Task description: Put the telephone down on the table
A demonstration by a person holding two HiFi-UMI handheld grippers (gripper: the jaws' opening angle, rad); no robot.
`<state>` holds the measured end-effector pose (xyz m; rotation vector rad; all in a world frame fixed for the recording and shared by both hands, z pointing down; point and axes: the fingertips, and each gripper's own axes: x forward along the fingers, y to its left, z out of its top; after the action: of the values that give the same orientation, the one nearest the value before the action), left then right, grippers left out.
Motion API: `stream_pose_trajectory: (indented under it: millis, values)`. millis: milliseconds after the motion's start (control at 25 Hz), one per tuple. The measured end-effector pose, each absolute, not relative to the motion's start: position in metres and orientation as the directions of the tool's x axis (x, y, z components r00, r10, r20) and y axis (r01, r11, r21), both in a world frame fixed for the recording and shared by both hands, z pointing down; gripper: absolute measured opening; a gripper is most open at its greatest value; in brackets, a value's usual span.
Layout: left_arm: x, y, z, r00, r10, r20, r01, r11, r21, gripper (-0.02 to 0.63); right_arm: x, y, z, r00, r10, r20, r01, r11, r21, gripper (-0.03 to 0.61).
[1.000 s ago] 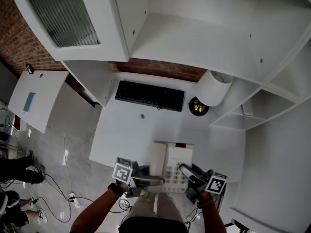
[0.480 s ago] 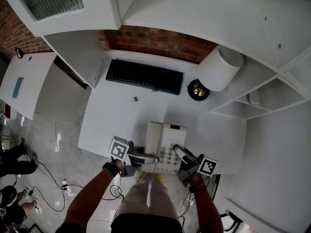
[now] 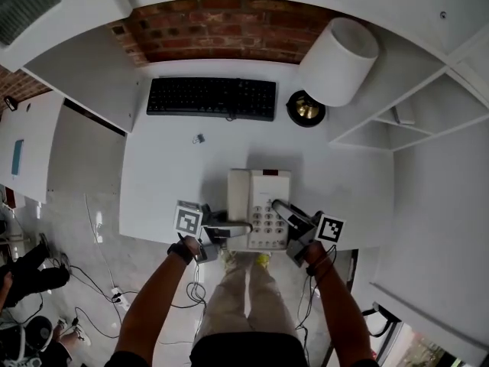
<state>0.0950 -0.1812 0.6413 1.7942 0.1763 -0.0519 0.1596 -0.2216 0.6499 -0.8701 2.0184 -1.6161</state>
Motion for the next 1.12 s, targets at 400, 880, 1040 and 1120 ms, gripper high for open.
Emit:
stream_pose_trajectory:
  millis: [400, 880, 1040, 1120]
  values:
    - [0.096, -0.188, 0.667, 0.989, 0.115, -0.094, 0.11, -0.141, 0.984, 0.43, 0.161, -0.226, 0.679, -0.695, -0.713, 0.09, -0.191, 0.063, -0.979, 0.212]
    - [0.099, -0.194, 0.675, 0.989, 0.113, -0.096, 0.103, -0.066, 0.992, 0.428, 0.164, -0.229, 0.696, -0.683, -0.72, 0.123, -0.17, -0.007, -0.985, 0.21]
    - [0.1, -0.195, 0.673, 0.991, 0.09, -0.098, 0.105, -0.074, 0.992, 0.428, 0.166, -0.232, 0.699, -0.685, -0.714, 0.147, -0.191, -0.018, -0.981, 0.21]
    - [0.099, -0.195, 0.674, 0.993, 0.077, -0.095, 0.099, -0.063, 0.993, 0.426, 0.165, -0.235, 0.698, -0.692, -0.707, 0.146, -0.204, -0.003, -0.979, 0.212]
